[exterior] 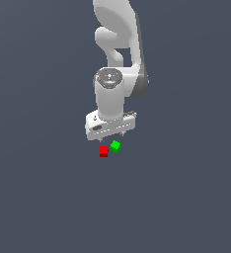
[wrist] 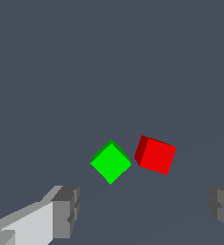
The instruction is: Stack the red cube on top of the green cube.
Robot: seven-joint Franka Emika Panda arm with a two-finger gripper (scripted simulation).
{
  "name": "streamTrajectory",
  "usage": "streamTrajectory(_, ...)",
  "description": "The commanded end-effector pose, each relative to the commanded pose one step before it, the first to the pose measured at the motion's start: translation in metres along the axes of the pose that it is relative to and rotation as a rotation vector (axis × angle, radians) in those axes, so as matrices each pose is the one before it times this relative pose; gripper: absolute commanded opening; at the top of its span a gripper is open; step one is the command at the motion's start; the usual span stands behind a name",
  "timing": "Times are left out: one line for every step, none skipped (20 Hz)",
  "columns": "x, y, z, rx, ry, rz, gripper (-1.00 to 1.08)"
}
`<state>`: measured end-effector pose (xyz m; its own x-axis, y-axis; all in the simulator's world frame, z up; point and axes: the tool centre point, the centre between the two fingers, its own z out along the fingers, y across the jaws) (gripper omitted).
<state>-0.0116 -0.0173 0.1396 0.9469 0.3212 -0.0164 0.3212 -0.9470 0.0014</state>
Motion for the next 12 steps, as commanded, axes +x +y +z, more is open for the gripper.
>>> streamTrajectory(-0.00151, 0.00178, 0.00359, -0.00044, 0.00091, -0.06581, 1.00)
streamTrajectory(-0.00060, 0.00071, 0.00142, -0.00016, 0.00033, -0.02579, 1.00)
streamTrajectory(-0.00060, 0.00071, 0.00142, -0.00016, 0.00033, -0.02581, 1.00)
streamTrajectory(-0.00060, 0.00071, 0.00142, -0.00016, 0.00033, -0.02582, 1.00)
streamTrajectory(-0.00060, 0.00071, 0.00142, -0.00017, 0.00034, -0.02583, 1.00)
streamTrajectory(-0.00060, 0.00071, 0.00143, -0.00017, 0.00034, -0.02585, 1.00)
streamTrajectory(-0.00060, 0.00071, 0.00143, -0.00017, 0.00034, -0.02587, 1.00)
streamTrajectory(-0.00060, 0.00072, 0.00143, -0.00017, 0.00034, -0.02589, 1.00)
streamTrajectory(-0.00060, 0.00072, 0.00143, -0.00017, 0.00034, -0.02591, 1.00)
streamTrajectory(-0.00060, 0.00072, 0.00143, -0.00017, 0.00034, -0.02595, 1.00)
streamTrajectory(-0.00060, 0.00073, 0.00143, -0.00017, 0.00034, -0.02596, 1.00)
streamTrajectory(-0.00060, 0.00073, 0.00144, -0.00017, 0.00034, -0.02599, 1.00)
